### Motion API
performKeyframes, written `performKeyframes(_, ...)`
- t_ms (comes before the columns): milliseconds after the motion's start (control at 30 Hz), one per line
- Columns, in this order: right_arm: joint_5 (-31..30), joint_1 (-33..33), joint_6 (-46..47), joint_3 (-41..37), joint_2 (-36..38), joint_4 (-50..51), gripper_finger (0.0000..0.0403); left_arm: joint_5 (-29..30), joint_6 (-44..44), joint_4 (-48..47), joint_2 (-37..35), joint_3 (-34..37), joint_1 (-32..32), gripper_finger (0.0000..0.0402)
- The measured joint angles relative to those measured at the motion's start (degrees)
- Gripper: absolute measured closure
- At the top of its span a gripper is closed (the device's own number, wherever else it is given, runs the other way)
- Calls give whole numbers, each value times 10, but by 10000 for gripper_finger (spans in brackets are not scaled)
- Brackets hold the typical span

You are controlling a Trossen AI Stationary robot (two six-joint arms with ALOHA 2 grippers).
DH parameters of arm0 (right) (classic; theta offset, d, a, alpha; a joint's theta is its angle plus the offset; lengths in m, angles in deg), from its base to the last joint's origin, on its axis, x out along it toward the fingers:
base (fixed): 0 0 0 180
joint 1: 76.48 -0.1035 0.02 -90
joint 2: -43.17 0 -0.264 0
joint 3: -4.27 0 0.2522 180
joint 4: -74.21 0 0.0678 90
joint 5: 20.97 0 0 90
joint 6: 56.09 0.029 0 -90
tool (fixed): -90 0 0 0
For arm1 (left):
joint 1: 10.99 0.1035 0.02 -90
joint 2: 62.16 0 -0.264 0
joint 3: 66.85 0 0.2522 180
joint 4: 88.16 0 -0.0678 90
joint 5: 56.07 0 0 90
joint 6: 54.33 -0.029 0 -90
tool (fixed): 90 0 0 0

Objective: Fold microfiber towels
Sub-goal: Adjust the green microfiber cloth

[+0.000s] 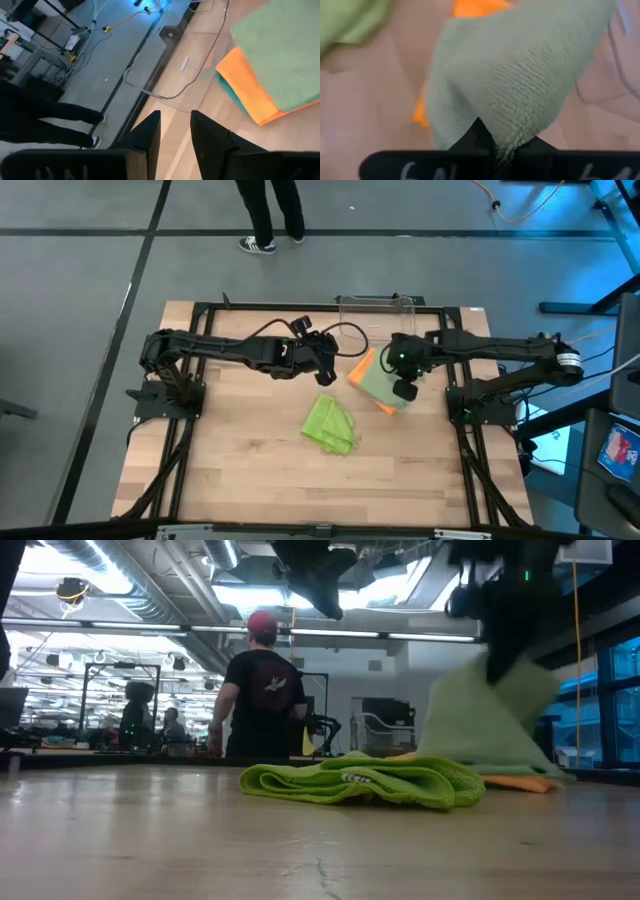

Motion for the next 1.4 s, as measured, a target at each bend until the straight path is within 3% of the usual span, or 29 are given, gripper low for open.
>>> performKeyframes(200,-13,75,-1,-105,-5,-89,395,-2,10,0,0,0,10,303)
performKeyframes(400,-27,92,-1,-95,-6,-66,395,-2,13,-1,0,0,13,303)
performKeyframes(767,145,76,-3,56,-6,-27,395,-2,19,-47,1,0,24,303)
performKeyframes(1033,207,49,32,78,-5,-26,395,-2,18,-51,1,0,34,303)
performKeyframes(1133,200,46,40,78,-5,-18,395,-2,18,-51,1,0,41,303)
performKeyframes(1300,108,50,28,49,-5,28,395,-2,25,-51,1,0,46,303)
performKeyframes(1400,98,64,13,12,-5,30,395,-2,31,-51,1,0,46,303)
